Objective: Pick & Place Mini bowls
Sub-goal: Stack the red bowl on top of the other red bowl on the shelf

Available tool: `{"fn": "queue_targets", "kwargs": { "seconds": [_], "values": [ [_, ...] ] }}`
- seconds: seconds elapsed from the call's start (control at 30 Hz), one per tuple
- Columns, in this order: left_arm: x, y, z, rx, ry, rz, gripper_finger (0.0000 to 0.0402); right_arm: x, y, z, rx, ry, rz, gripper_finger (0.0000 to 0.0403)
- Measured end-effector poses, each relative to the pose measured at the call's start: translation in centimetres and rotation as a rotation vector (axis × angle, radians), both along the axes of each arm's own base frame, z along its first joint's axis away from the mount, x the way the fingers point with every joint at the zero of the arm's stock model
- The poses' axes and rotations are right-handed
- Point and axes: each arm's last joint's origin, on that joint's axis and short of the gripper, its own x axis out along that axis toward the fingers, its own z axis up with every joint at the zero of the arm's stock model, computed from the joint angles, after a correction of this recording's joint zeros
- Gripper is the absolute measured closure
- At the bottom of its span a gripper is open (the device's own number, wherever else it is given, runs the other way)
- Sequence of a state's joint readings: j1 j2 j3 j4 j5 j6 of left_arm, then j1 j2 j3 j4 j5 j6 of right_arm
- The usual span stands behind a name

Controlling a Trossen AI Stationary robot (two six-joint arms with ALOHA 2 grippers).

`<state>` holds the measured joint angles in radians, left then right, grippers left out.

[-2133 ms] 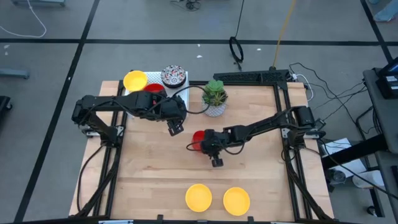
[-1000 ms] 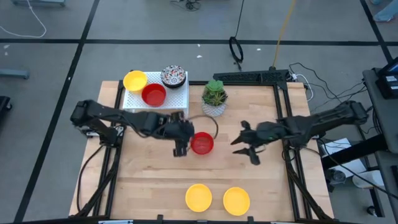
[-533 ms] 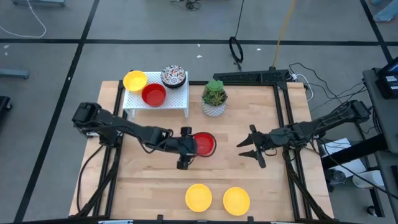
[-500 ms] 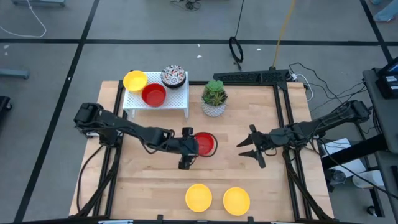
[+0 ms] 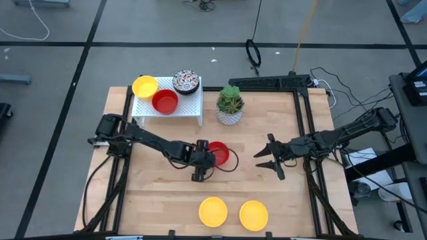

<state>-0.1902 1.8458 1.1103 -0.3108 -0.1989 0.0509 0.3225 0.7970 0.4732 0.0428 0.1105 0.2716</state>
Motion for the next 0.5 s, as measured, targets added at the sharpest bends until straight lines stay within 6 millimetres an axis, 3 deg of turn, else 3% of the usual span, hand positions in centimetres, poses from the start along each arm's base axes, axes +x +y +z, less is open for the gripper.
{"fn": "queue_targets", "kwargs": {
  "seconds": [0.17, 0.43, 0.5],
  "values": [
    [0.10, 0.04, -0.16, 0.026, -0.001, -0.005, 0.0191, -0.01, -0.01, -0.01, -0.007, 0.000, 0.001, 0.0232],
    [0.11, 0.20, -0.47, 0.065, 0.027, -0.097, 0.0374, -0.02, -0.01, -0.06, -0.009, 0.005, 0.000, 0.0242],
    [0.14, 0.52, -0.38, 0.056, 0.023, -0.070, 0.0390, -0.03, -0.02, -0.09, -0.010, 0.008, 0.001, 0.0246]
  ]
}}
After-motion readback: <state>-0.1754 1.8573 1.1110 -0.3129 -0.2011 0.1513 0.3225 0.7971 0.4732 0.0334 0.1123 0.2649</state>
